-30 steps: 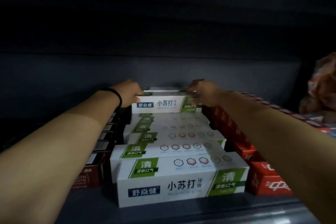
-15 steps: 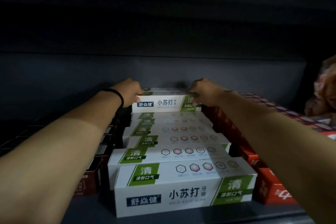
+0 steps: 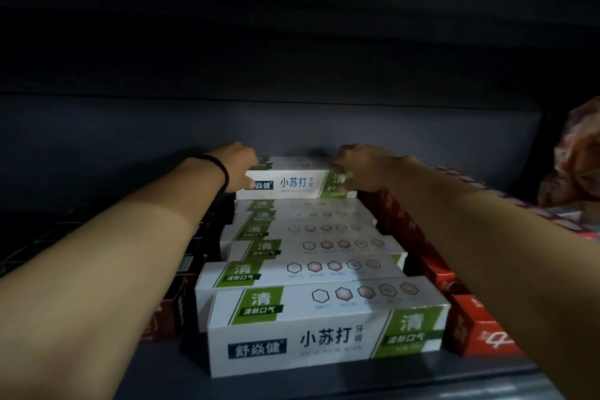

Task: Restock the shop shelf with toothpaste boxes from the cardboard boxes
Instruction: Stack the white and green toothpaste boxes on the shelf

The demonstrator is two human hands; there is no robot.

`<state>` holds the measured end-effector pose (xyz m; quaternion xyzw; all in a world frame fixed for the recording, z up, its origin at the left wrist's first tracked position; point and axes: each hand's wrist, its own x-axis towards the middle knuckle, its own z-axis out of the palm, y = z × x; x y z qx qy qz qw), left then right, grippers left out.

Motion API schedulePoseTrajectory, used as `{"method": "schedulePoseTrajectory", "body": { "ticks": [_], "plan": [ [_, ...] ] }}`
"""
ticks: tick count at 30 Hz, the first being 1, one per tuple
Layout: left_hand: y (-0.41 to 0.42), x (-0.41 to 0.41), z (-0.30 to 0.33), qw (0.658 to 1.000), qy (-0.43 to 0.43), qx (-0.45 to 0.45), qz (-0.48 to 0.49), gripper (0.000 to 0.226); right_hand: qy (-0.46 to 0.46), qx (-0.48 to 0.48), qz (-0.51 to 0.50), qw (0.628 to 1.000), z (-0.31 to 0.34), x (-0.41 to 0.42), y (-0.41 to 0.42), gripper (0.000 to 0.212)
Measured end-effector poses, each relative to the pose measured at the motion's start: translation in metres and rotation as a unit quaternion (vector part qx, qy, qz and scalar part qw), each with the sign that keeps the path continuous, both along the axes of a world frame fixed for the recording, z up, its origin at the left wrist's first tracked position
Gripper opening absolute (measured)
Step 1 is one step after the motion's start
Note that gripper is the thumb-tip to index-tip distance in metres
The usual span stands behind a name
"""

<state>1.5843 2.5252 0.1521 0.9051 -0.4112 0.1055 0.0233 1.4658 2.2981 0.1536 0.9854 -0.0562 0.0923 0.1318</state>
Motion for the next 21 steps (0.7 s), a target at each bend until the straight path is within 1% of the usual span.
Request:
{"method": "schedulePoseTrajectory", "body": {
  "ticks": [2, 5, 9, 13, 16, 21],
  "plan": [
    [0.004, -0.012, 0.003, 1.000, 0.001, 0.006, -0.009, 0.024, -0.001, 0.006, 0.003, 1.000, 0.001, -0.009, 0.007, 0.056],
    [0.014, -0.039, 0.008, 1.000, -0.014, -0.001, -0.022, 0.026, -0.014, 0.020, 0.011, 1.000, 0.003, -0.032, 0.025, 0.062],
    [0.038, -0.094, 0.019, 0.999, -0.019, -0.009, -0.039, 0.037, -0.015, 0.025, 0.018, 0.999, 0.014, -0.080, 0.061, 0.071],
    [0.072, -0.162, 0.024, 0.997, -0.038, -0.018, -0.059, 0.045, -0.037, 0.003, 0.025, 0.999, 0.027, -0.140, 0.102, 0.069],
    [0.102, -0.217, 0.020, 0.997, -0.037, -0.018, -0.066, 0.043, -0.048, 0.011, 0.038, 0.998, 0.026, -0.192, 0.137, 0.066],
    [0.148, -0.297, -0.007, 0.997, -0.020, -0.014, -0.076, 0.047, -0.059, 0.034, 0.066, 0.995, -0.002, -0.267, 0.188, 0.062]
  ]
}}
